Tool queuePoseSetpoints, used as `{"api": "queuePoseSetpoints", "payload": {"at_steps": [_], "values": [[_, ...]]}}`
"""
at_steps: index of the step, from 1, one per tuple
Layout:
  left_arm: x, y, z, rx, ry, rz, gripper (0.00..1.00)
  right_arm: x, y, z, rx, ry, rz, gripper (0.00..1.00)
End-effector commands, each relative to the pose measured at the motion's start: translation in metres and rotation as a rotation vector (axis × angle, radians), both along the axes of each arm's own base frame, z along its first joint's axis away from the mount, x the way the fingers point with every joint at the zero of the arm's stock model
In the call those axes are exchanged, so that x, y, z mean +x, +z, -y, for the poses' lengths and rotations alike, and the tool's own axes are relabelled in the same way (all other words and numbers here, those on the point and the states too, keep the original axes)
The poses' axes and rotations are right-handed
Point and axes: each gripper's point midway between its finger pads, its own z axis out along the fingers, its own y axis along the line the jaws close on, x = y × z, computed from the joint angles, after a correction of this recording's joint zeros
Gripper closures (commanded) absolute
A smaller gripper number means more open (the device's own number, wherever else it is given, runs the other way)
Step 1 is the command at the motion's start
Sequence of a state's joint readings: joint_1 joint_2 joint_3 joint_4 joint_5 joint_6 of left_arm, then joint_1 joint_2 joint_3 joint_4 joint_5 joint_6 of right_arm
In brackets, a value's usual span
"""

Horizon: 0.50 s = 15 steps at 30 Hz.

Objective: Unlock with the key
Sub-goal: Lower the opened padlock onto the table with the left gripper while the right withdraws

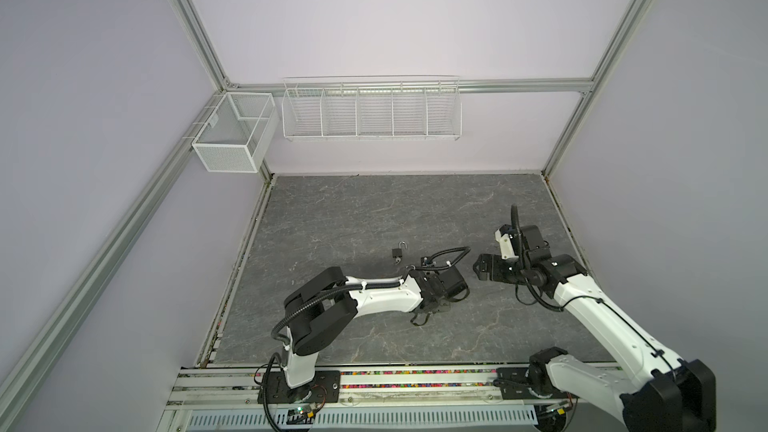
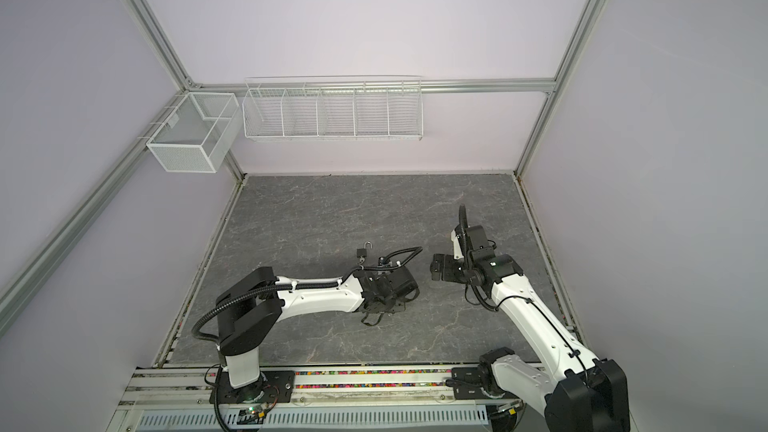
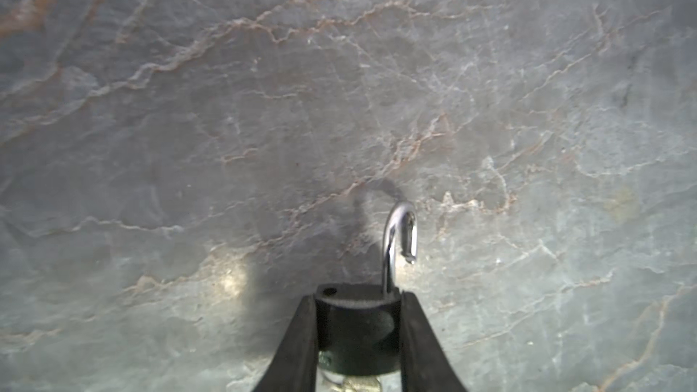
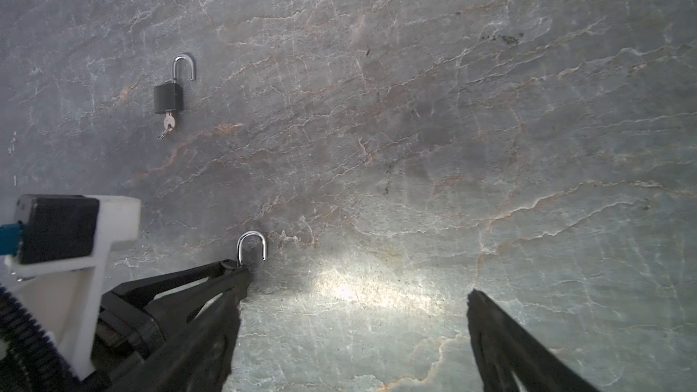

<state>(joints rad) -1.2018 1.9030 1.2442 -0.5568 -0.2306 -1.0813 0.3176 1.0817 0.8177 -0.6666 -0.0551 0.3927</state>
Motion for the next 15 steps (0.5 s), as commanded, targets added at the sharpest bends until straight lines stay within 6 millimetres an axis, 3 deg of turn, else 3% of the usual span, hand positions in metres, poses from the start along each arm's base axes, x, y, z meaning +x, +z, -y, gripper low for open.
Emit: {"api": "queuePoseSetpoints", "payload": {"at_steps": [1, 15], "values": [[0.002, 0.001, 0.001, 0.043, 0.036, -0.011, 1.0, -0.002, -0.001, 0.0, 0.029, 0.001, -0.001, 0.05], [0.005, -0.022, 0.006, 0.03, 0.042, -0.076, 1.0, 0.0, -0.006, -0.002, 0.058, -0.007, -0.017, 0.05]]}}
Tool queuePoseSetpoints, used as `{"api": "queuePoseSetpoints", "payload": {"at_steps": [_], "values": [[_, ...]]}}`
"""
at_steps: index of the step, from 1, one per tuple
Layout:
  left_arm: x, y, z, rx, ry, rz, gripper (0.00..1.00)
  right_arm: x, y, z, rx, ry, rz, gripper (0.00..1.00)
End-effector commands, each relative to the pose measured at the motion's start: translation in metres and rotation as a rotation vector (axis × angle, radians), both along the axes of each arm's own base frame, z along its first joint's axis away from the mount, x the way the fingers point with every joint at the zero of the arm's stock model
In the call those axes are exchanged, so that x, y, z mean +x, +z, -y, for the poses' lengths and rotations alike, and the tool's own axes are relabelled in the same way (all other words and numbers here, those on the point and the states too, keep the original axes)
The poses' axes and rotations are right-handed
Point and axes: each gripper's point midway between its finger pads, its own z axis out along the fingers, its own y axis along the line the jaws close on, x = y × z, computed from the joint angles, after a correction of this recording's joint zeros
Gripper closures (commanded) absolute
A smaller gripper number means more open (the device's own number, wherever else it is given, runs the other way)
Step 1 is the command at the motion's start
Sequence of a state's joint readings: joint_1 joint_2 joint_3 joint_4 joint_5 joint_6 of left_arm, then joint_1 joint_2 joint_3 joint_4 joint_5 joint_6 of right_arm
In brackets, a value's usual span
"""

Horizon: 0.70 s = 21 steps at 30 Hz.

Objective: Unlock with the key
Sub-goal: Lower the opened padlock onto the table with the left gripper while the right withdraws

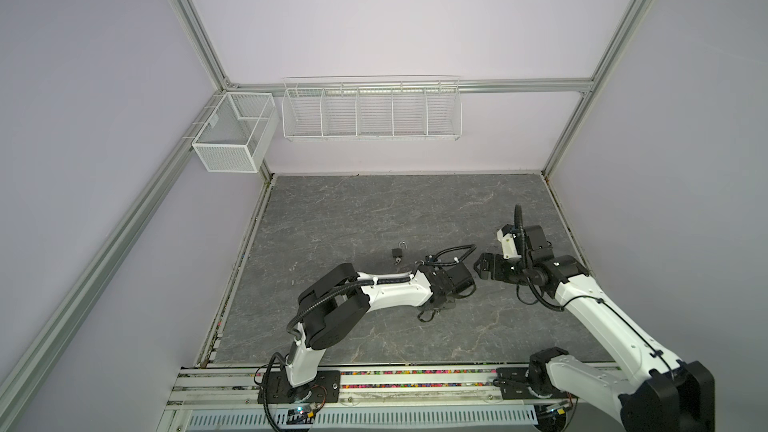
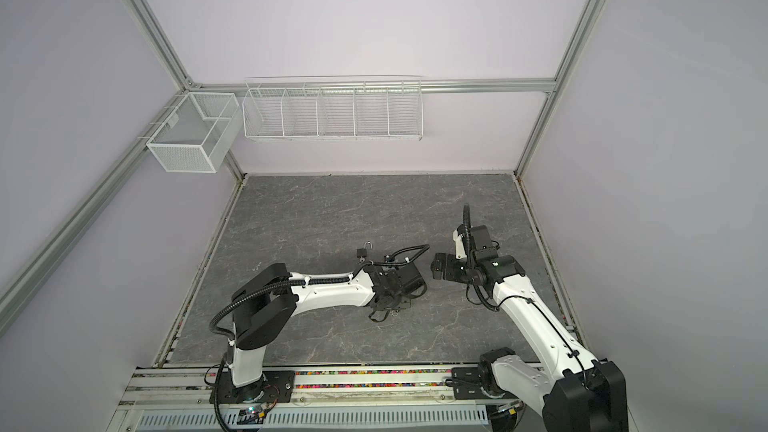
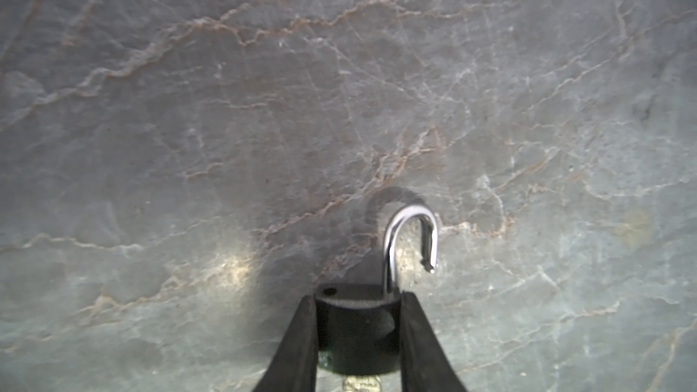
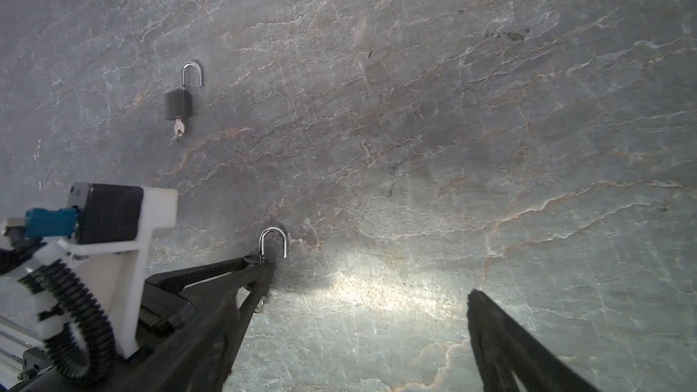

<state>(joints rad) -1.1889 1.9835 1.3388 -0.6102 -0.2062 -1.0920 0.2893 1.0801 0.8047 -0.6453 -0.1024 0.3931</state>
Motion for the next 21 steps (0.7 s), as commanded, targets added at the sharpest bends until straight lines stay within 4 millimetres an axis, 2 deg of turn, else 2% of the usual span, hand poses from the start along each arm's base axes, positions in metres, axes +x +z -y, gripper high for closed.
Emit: {"api": "queuePoseSetpoints", "payload": {"at_steps": [1, 8, 13, 17, 19, 21], "values": [[0.0, -0.013, -0.004, -0.003, 0.027, -0.041, 1.0, -0.001, -0.004, -0.001, 0.017, -0.005, -0.011, 0.05], [0.0, -0.002, 0.008, -0.078, 0.014, -0.041, 0.72, 0.0, -0.004, 0.0, 0.017, -0.013, -0.006, 0.05], [0.002, 0.019, 0.009, -0.115, 0.004, -0.012, 0.55, 0.002, 0.001, 0.002, 0.017, -0.023, 0.017, 0.05], [0.012, 0.057, 0.002, -0.16, 0.023, 0.045, 0.43, 0.007, 0.015, 0.0, 0.039, -0.027, 0.052, 0.05], [0.019, 0.084, -0.005, -0.183, 0.007, 0.102, 0.32, 0.012, 0.023, 0.003, 0.028, -0.039, 0.08, 0.05], [0.03, 0.118, -0.023, -0.204, 0.029, 0.182, 0.21, 0.02, 0.031, 0.014, 0.003, -0.077, 0.112, 0.07]]}}
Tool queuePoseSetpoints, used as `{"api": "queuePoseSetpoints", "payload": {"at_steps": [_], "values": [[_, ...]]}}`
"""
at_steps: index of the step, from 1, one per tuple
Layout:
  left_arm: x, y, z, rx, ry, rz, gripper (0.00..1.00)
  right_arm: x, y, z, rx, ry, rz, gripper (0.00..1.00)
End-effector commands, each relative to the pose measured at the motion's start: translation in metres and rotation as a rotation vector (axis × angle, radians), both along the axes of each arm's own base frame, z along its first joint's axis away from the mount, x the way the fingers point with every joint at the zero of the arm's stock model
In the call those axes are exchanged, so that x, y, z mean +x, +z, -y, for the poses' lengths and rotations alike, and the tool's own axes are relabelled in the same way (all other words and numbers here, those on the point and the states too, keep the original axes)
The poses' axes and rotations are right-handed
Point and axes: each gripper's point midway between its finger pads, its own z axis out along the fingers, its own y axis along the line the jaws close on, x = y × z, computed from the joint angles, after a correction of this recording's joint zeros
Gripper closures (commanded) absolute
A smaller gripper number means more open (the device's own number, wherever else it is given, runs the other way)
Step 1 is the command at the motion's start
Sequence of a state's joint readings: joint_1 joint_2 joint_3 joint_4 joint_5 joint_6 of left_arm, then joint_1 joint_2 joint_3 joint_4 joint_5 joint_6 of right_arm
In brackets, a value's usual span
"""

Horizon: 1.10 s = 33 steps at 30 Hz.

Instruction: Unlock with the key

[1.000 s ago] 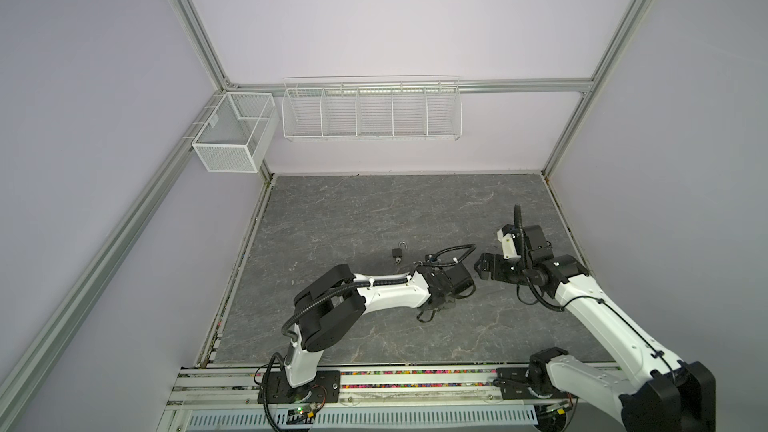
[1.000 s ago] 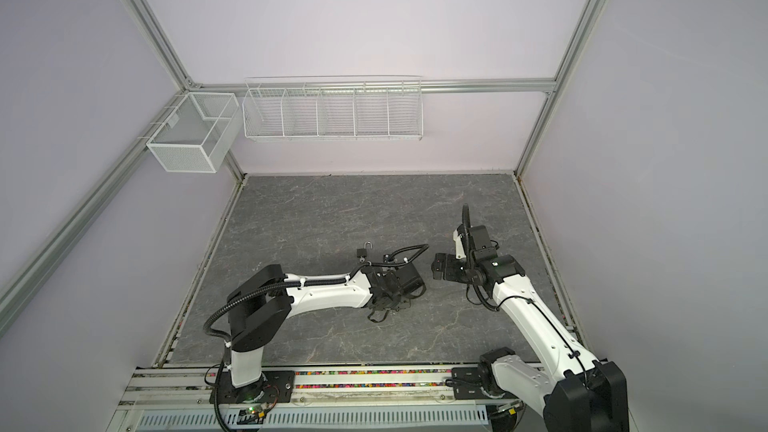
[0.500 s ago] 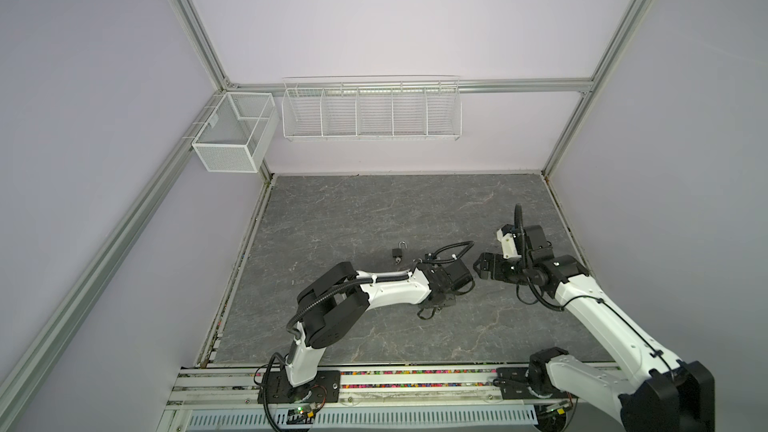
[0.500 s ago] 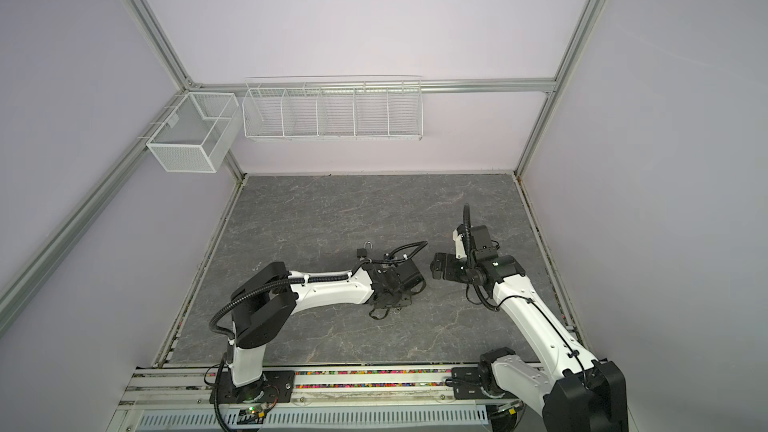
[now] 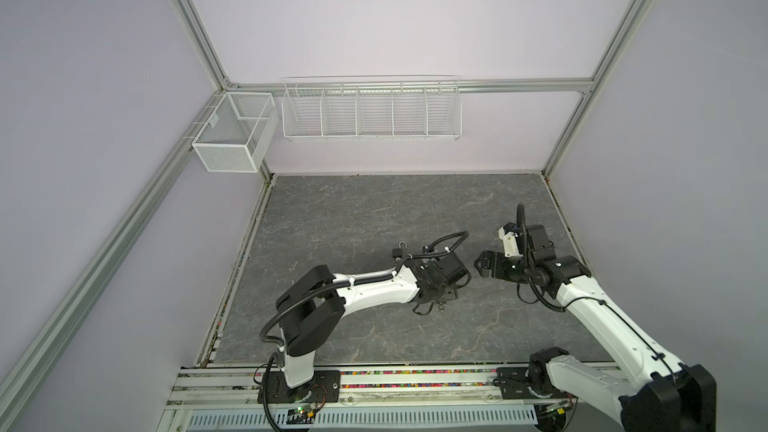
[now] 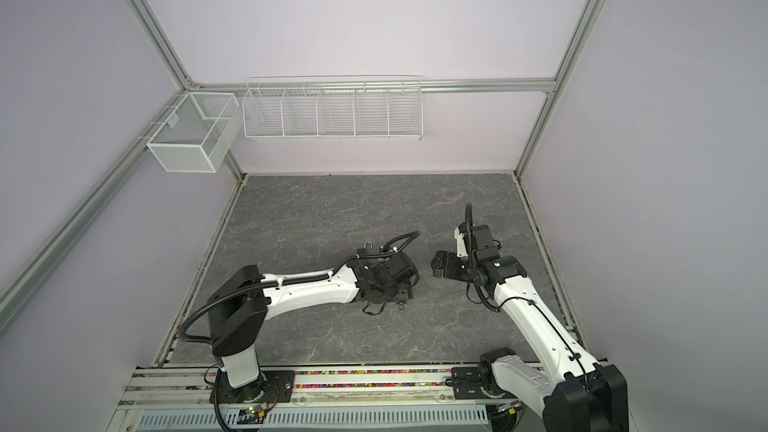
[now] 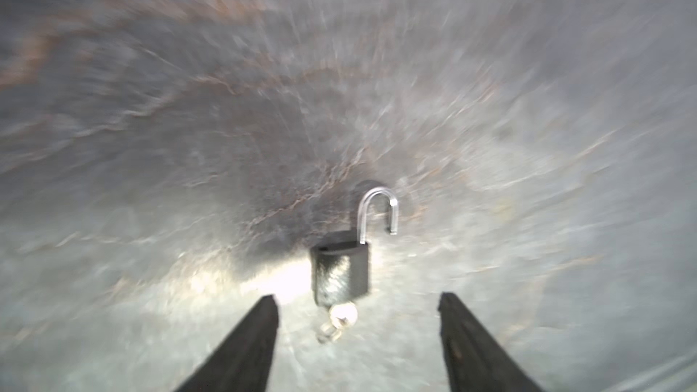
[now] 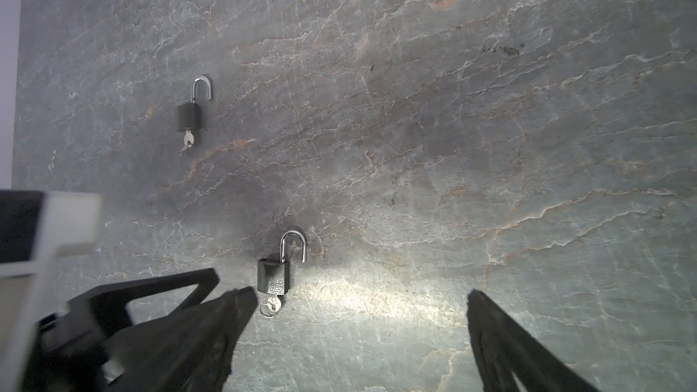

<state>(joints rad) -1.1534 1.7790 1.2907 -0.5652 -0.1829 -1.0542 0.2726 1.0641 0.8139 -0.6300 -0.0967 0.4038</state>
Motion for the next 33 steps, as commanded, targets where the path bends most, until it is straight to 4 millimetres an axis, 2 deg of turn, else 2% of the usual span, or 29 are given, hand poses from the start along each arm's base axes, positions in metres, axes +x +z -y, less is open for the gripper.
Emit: {"api": "queuePoseSetpoints", "payload": {"at_steps": [1, 4, 6, 8, 10, 12, 15, 18, 20, 22, 24, 25, 29, 31, 33], "values": [[0.024, 0.062, -0.035, -0.026, 0.07, 0.154, 0.15, 0.018, 0.024, 0.017, -0.023, -0.074, 0.088, 0.08], [0.054, 0.117, -0.097, 0.027, 0.172, 0.363, 0.04, 0.033, 0.027, 0.055, -0.077, -0.224, 0.129, 0.11], [0.078, 0.147, -0.159, 0.106, 0.291, 0.534, 0.0, 0.044, 0.028, 0.081, -0.094, -0.333, 0.168, 0.11], [0.098, 0.16, -0.219, 0.174, 0.406, 0.639, 0.01, 0.052, 0.027, 0.112, -0.17, -0.456, 0.211, 0.11], [0.114, 0.161, -0.291, 0.243, 0.57, 0.675, 0.01, 0.058, 0.023, 0.141, -0.256, -0.554, 0.239, 0.11], [0.121, 0.151, -0.365, 0.357, 0.746, 0.699, 0.0, 0.065, 0.015, 0.167, -0.347, -0.621, 0.27, 0.11], [0.117, 0.132, -0.439, 0.506, 0.913, 0.71, 0.0, 0.077, -0.003, 0.188, -0.369, -0.654, 0.306, 0.11], [0.124, 0.106, -0.46, 0.601, 0.892, 0.767, 0.01, 0.087, -0.025, 0.196, -0.4, -0.642, 0.322, 0.11], [0.131, 0.091, -0.46, 0.635, 0.858, 0.8, 0.01, 0.098, -0.037, 0.193, -0.396, -0.607, 0.354, 0.11], [0.14, 0.073, -0.455, 0.646, 0.796, 0.831, 0.01, 0.11, -0.044, 0.183, -0.361, -0.549, 0.404, 0.11], [0.149, 0.057, -0.449, 0.648, 0.738, 0.86, 0.01, 0.125, -0.043, 0.163, -0.33, -0.414, 0.453, 0.11], [0.153, 0.056, -0.447, 0.644, 0.717, 0.894, 0.0, 0.129, -0.042, 0.157, -0.344, -0.379, 0.462, 0.11], [0.173, 0.052, -0.419, 0.472, 0.56, 0.93, 0.01, 0.133, -0.035, 0.14, -0.346, -0.277, 0.559, 0.11], [0.177, 0.042, -0.403, 0.434, 0.459, 0.959, 0.0, 0.13, -0.038, 0.12, -0.313, -0.18, 0.635, 0.11], [0.177, 0.03, -0.395, 0.418, 0.401, 0.971, 0.01, 0.125, -0.041, 0.111, -0.338, -0.147, 0.691, 0.12]]}}
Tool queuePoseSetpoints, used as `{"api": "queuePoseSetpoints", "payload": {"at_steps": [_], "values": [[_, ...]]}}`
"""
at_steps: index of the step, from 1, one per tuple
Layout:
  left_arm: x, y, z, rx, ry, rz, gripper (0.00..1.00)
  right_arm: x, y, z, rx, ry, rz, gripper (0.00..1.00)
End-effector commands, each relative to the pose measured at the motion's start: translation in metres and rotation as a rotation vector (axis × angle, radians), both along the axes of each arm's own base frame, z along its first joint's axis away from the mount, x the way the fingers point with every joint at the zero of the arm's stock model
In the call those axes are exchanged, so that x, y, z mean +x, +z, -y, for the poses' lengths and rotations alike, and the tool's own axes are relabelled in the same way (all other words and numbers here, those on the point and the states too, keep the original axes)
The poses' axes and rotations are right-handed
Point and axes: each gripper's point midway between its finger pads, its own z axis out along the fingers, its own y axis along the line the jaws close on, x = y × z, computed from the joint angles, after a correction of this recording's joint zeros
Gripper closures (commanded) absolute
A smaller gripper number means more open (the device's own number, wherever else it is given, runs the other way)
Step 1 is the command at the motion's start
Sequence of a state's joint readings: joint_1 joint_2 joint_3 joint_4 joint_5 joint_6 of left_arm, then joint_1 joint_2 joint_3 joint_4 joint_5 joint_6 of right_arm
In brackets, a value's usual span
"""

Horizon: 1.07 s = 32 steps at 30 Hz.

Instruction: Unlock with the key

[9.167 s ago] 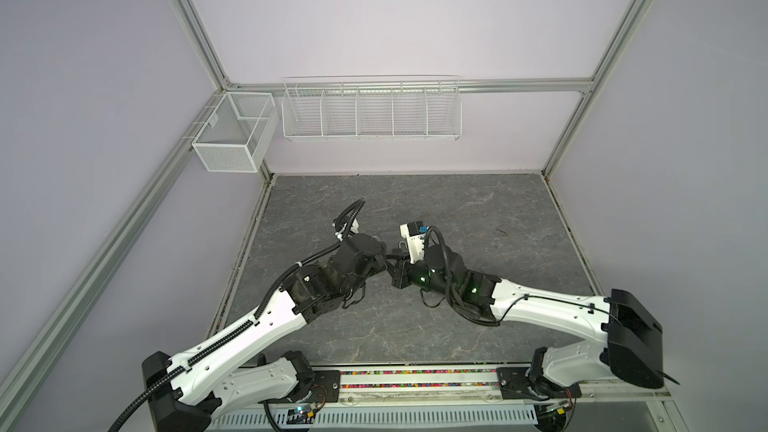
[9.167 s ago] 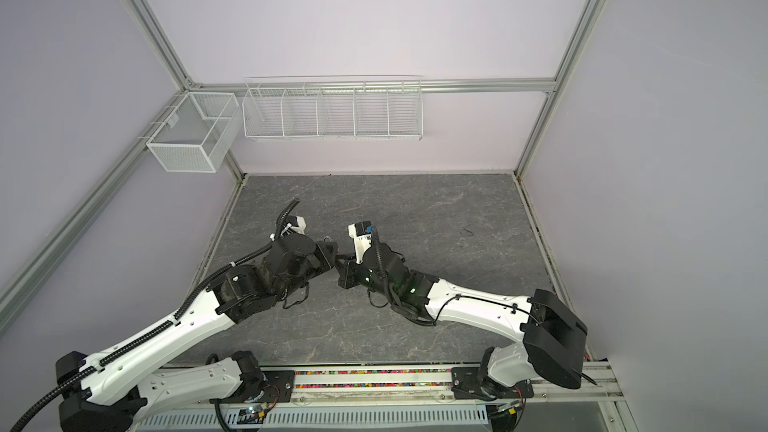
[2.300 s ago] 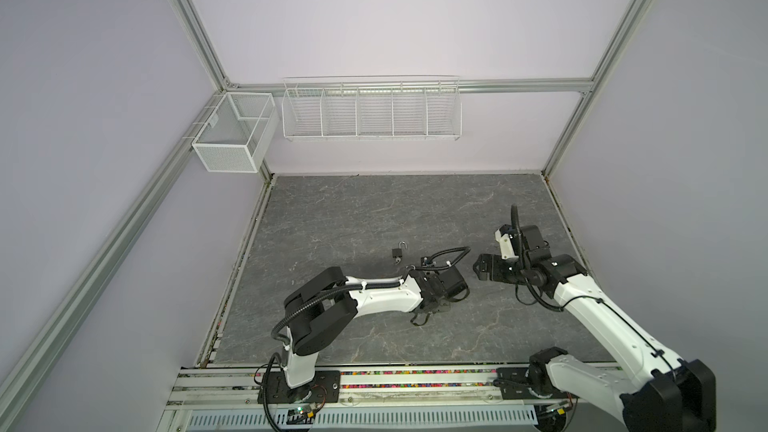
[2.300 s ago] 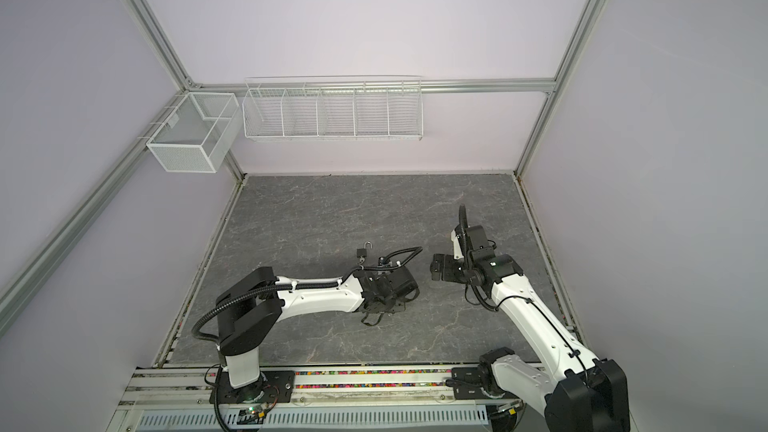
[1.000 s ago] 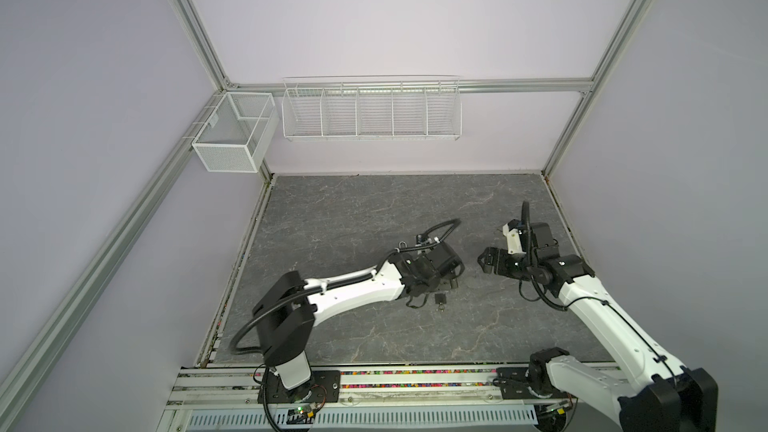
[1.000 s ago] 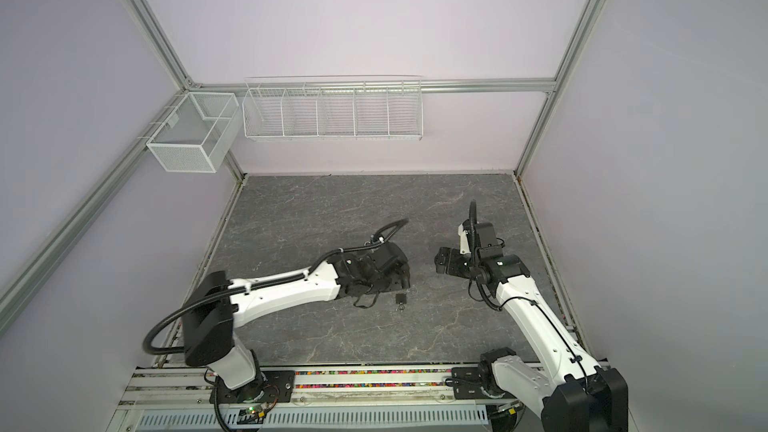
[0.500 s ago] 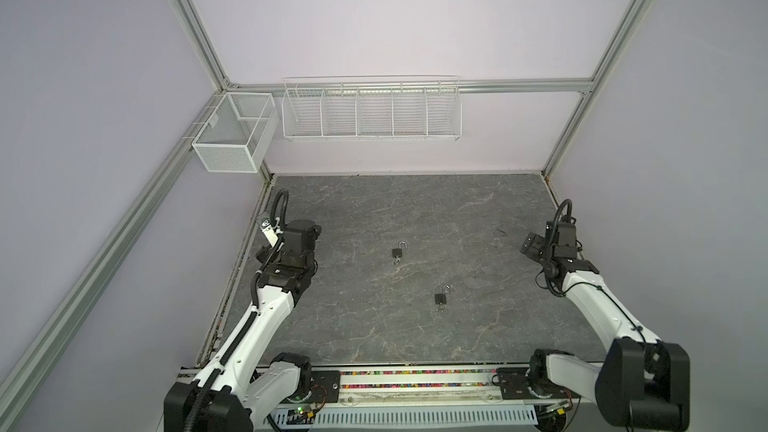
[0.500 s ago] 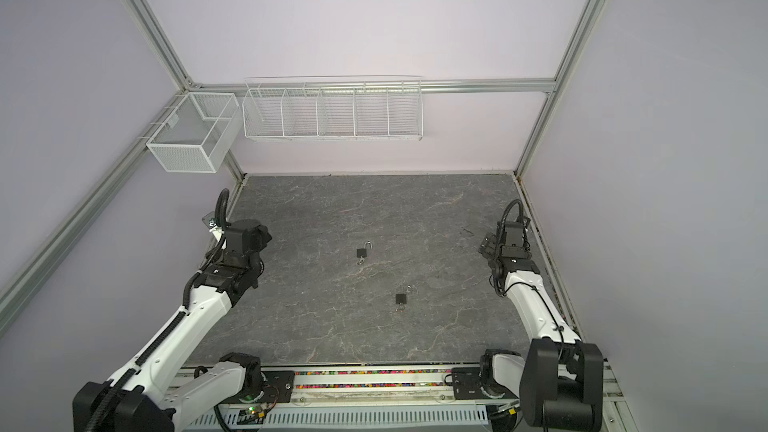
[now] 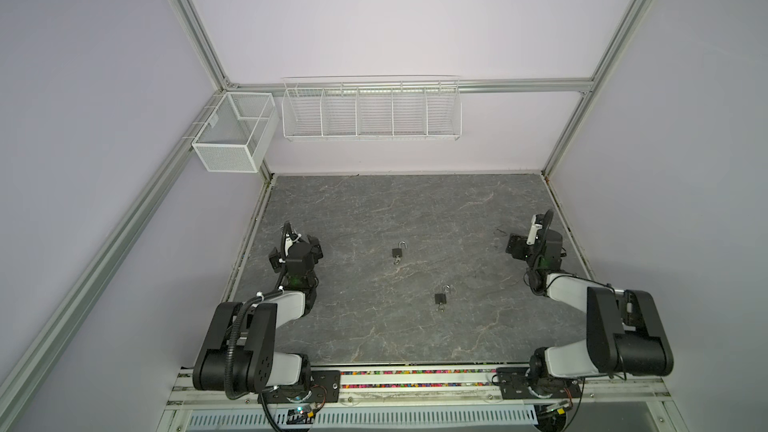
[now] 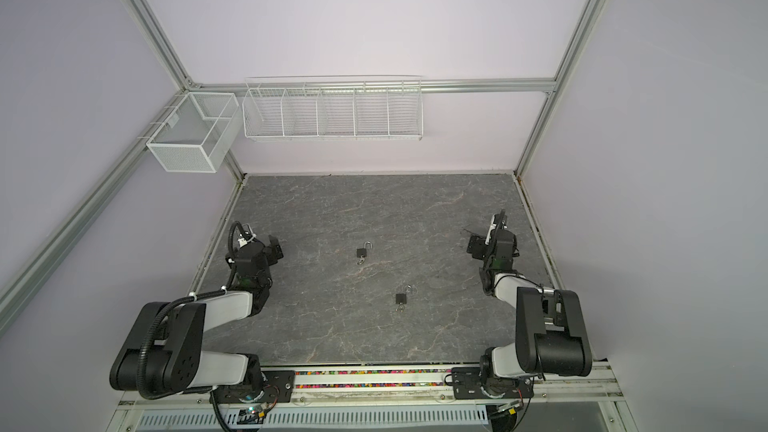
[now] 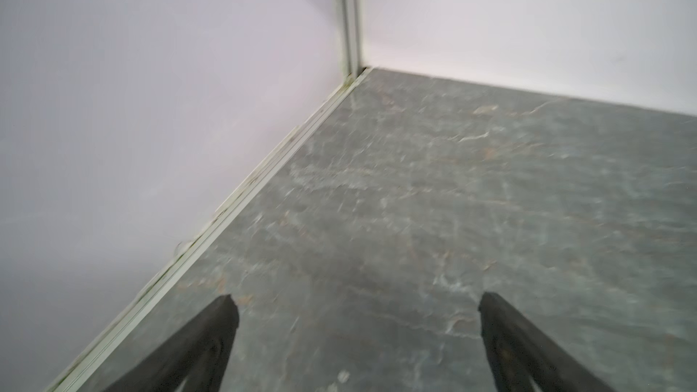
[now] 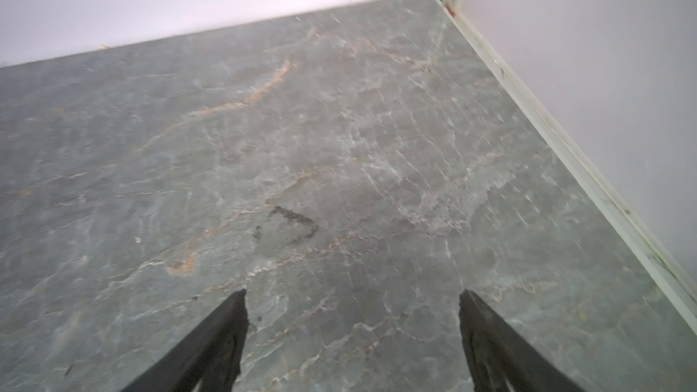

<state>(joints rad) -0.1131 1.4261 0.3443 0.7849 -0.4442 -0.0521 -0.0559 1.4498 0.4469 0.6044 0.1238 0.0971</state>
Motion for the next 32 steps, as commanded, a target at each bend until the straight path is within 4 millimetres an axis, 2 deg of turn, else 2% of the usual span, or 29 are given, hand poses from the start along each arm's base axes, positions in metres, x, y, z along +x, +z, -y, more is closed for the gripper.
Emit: {"api": "queuePoseSetpoints", "payload": {"at_steps": [1, 2, 3, 5, 6, 8, 32], "values": [[0.01, 0.006, 0.025, 0.024, -0.164, 0.109, 0.01, 0.003, 0.01, -0.027, -0.097, 0.138, 0.137, 0.12], [0.013, 0.007, 0.023, 0.036, -0.152, 0.131, 0.01, 0.006, 0.006, -0.032, -0.115, 0.157, 0.134, 0.12], [0.015, 0.0, 0.02, 0.019, -0.127, 0.076, 0.01, 0.01, 0.005, -0.028, -0.118, 0.14, 0.128, 0.11], [0.025, -0.002, 0.003, -0.024, -0.03, -0.009, 0.01, 0.008, 0.002, -0.028, -0.095, 0.149, 0.091, 0.12], [0.023, -0.001, -0.002, -0.047, -0.027, 0.016, 0.01, 0.009, 0.004, -0.028, -0.099, 0.146, 0.114, 0.12], [0.023, 0.001, -0.002, -0.026, -0.041, 0.058, 0.01, 0.008, 0.003, -0.028, -0.101, 0.146, 0.095, 0.12], [0.023, 0.0, 0.0, -0.027, -0.05, 0.056, 0.01, 0.009, 0.004, -0.029, -0.102, 0.146, 0.102, 0.12]]}}
